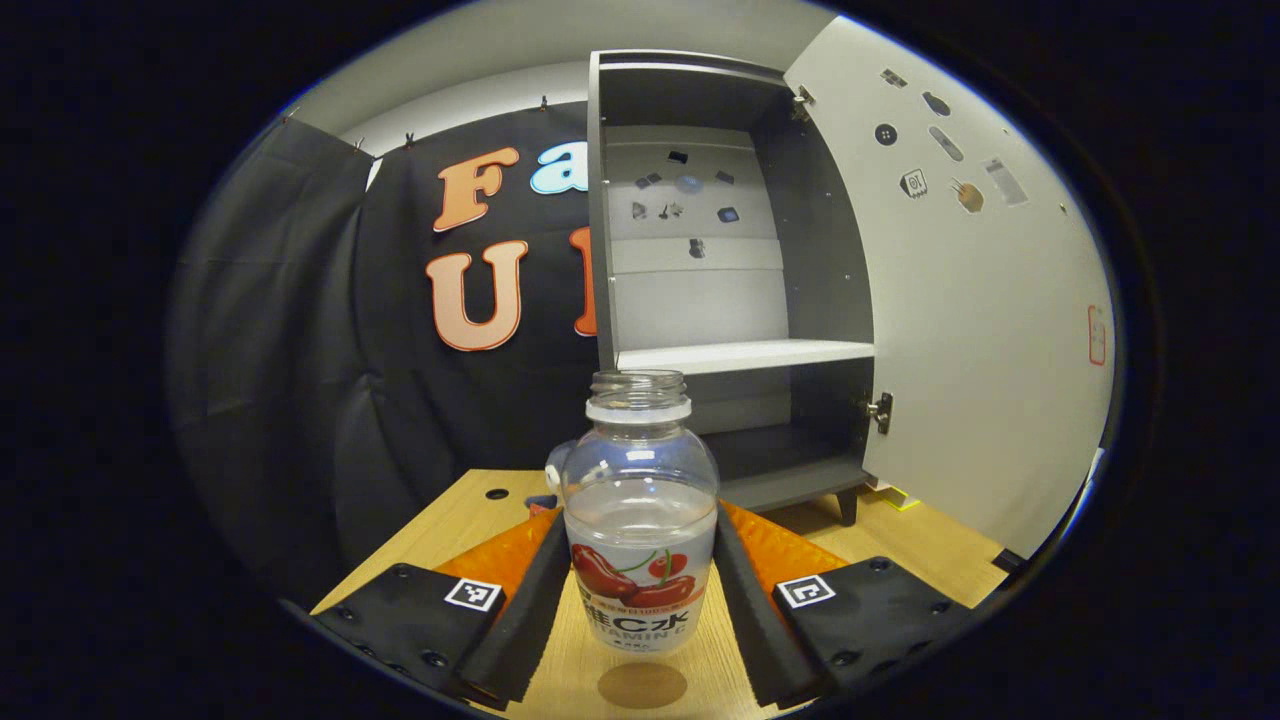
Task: Open the cabinet door with the right hand, grasp the bottle in the cabinet with the left hand and place it on the coaster, then close the cabinet door with the right hand.
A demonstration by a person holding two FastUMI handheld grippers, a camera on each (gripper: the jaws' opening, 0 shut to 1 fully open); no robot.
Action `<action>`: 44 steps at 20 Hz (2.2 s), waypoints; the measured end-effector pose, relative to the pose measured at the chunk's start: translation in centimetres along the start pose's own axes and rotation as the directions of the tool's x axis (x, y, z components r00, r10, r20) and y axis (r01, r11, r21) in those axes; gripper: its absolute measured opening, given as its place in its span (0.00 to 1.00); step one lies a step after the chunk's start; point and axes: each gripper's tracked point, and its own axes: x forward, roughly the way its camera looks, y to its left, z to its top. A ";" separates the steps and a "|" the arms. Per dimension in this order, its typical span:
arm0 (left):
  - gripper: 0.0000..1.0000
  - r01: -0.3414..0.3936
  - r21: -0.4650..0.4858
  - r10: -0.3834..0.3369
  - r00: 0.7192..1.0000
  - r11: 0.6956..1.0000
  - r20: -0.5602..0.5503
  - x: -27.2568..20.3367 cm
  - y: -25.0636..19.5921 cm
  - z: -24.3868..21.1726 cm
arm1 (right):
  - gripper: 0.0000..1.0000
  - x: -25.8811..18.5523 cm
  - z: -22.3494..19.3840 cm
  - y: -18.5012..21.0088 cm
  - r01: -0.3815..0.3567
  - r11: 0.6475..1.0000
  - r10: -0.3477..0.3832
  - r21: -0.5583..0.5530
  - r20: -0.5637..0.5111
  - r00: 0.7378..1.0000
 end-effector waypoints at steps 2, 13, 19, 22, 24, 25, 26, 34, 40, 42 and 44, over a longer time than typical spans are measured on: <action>0.85 -0.003 -0.012 0.002 1.000 1.000 -0.029 -0.2 0.1 -2.5 | 0.12 0.4 -0.9 0.1 0.003 1.000 -0.003 0.003 -0.032 0.999; 0.85 -0.032 -0.087 0.016 0.983 0.996 -0.180 1.2 0.7 -13.2 | 0.12 1.6 -4.4 0.2 0.046 0.999 -0.047 -0.015 -0.157 0.986; 0.85 -0.023 -0.058 0.013 0.986 0.998 -0.169 1.4 0.6 -14.2 | 0.12 2.2 -5.8 0.2 0.046 0.999 -0.048 -0.012 -0.201 0.978; 0.85 -0.034 -0.056 0.023 0.984 0.998 -0.178 0.9 0.6 -14.2 | 0.12 2.4 -5.9 0.6 0.032 0.999 -0.033 -0.008 -0.208 0.978; 0.86 -0.036 -0.047 0.027 0.981 0.998 -0.190 0.5 0.5 -14.2 | 0.12 2.5 -6.0 0.9 0.020 1.000 -0.021 -0.007 -0.206 0.978; 0.87 -0.034 -0.045 0.025 0.981 0.998 -0.193 0.3 0.5 -14.3 | 0.12 2.5 -5.9 0.9 0.016 1.000 -0.017 -0.005 -0.205 0.979; 0.87 -0.027 -0.040 0.019 0.981 0.999 -0.194 0.2 0.4 -14.3 | 0.12 2.4 -6.0 0.9 0.014 1.000 -0.014 -0.003 -0.206 0.978; 0.97 -0.036 -0.033 0.029 0.983 0.999 -0.182 -0.6 0.6 -12.6 | 0.12 1.7 -6.1 0.7 -0.001 1.000 0.004 0.013 -0.199 0.980; 0.98 -0.049 -0.012 0.047 0.985 0.999 -0.165 -1.3 1.2 -9.8 | 0.12 0.8 -5.9 0.5 -0.019 0.999 0.026 0.041 -0.181 0.983; 0.98 -0.053 -0.005 0.052 0.987 0.999 -0.153 -1.6 1.2 -8.5 | 0.12 0.3 -5.7 0.6 -0.031 0.998 0.039 0.050 -0.168 0.985; 0.97 -0.054 0.000 0.053 0.991 0.999 -0.122 -1.9 1.2 -6.8 | 0.14 -0.3 -5.7 0.3 -0.034 0.998 0.041 0.046 -0.160 0.986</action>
